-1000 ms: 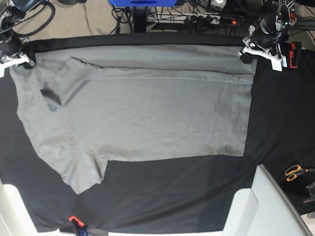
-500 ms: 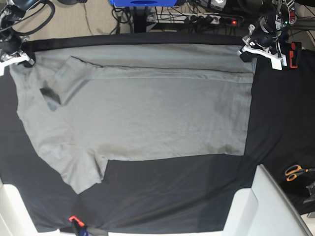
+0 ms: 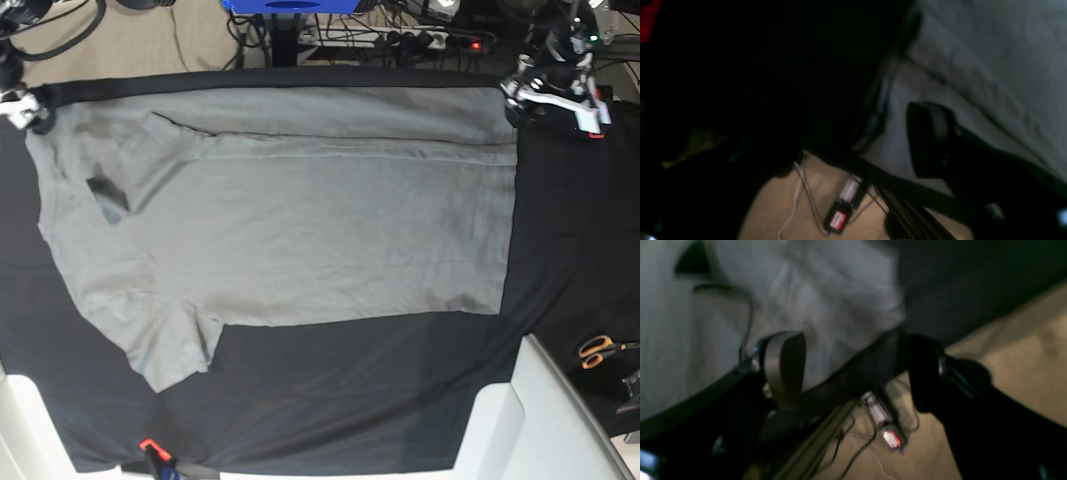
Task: Fold the T-shirt properly
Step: 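Release the shirt and move both grippers outward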
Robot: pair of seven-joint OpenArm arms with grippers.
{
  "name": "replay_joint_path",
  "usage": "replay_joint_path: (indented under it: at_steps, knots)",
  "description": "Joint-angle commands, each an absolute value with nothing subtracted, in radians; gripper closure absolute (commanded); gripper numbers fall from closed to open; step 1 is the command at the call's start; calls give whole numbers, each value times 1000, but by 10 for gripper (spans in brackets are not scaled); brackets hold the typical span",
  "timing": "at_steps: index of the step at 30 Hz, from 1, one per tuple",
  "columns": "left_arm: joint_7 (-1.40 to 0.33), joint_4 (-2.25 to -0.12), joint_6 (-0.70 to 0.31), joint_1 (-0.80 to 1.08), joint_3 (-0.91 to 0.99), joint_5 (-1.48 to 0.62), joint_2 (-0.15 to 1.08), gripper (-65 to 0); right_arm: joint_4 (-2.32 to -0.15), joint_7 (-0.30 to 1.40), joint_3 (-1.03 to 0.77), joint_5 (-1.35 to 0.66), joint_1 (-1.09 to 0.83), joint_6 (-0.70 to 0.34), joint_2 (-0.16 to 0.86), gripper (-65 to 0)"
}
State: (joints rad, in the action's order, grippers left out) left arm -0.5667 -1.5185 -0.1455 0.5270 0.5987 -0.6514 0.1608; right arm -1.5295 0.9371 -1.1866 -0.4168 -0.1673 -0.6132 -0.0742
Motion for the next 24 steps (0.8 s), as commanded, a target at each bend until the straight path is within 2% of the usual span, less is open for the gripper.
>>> replay_joint_path:
  at_steps: [1, 4, 6, 9, 14, 21, 24]
  knots:
    - [-544, -1560, -148, 530, 644, -661, 176, -510, -1563, 918, -1184, -440, -160, -616, -53, -449]
    - [-572, -1609, -148, 521, 753, -654, 185, -510, -1567, 915, -1139, -437, -105, -615, -4, -452]
    - [-630, -1647, -150, 496, 806, -661, 217, -510, -1512, 883, -1063, -435, -62, -615, 76, -450]
    - [-731, -1667, -151, 438, 819, -656, 266, -508, -1319, 734, -852, -435, 35, -615, 216, -449]
    - [-799, -1695, -170, 421, 779, -661, 292, -504, -908, 440, -518, -435, 236, -608, 381, -447]
    - [-797, -1695, -363, 461, 797, -654, 285, -504, -300, 68, -260, -435, 487, -593, 461, -447]
    - [-796, -1693, -378, 481, 799, -654, 288, -504, -223, -39, -165, -435, 504, -487, 469, -447]
